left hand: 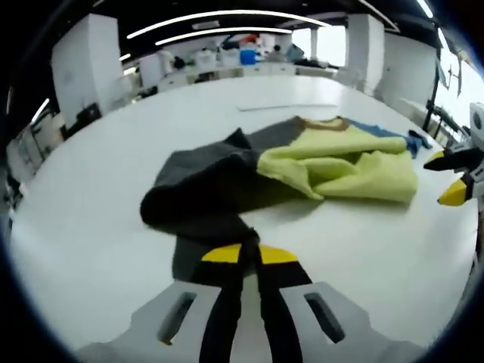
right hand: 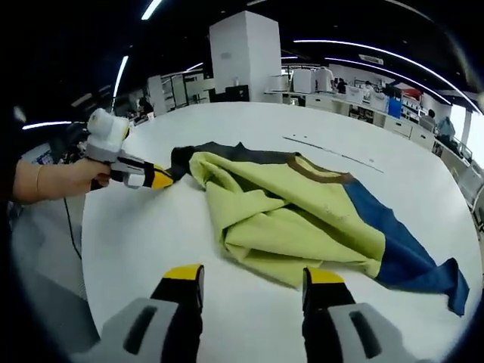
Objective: Fold the garment on the visible template until the final outline fits inside the template.
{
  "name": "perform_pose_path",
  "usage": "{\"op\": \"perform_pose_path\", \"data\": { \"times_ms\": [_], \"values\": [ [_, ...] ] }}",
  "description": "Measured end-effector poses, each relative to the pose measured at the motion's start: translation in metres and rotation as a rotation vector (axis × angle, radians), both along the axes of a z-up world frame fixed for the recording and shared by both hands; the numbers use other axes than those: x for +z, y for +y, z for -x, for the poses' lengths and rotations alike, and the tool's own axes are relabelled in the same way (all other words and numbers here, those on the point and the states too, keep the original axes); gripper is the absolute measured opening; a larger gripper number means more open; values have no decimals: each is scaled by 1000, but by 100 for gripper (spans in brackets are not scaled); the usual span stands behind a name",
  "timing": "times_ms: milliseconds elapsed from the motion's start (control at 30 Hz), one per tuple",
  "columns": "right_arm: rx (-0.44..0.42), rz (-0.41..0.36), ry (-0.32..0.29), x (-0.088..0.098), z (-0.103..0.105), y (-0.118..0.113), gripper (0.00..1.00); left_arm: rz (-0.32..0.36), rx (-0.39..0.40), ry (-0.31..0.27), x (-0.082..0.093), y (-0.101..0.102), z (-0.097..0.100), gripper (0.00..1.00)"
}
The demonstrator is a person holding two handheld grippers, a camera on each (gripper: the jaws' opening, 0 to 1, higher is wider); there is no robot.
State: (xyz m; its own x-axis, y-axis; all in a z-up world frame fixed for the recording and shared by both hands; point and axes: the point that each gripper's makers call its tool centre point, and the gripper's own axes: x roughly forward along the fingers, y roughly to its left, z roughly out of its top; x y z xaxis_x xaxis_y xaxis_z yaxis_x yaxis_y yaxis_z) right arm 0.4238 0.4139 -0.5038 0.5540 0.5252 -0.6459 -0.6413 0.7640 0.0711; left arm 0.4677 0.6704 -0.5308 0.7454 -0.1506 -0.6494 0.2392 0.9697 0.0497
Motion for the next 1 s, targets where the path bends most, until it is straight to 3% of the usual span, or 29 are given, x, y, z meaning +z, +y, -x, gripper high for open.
{"op": "perform_pose_path", "data": {
  "times_ms": [267, 400, 833, 1000],
  "values": [
    [16, -7, 0, -1, -1, 12, 47, -37, 21, 12, -1, 19, 3, 6],
    [29, -5, 3, -3, -1, 19, 44, -35, 33, 32, 1, 22, 6, 19],
    [98, 51, -8, -18, -3, 41, 30, 1, -51, -58, 36, 10, 16, 49],
    [100, 92, -21, -27, -7, 43, 21, 9, -82, -120, 56, 0, 21, 59]
  ]
}}
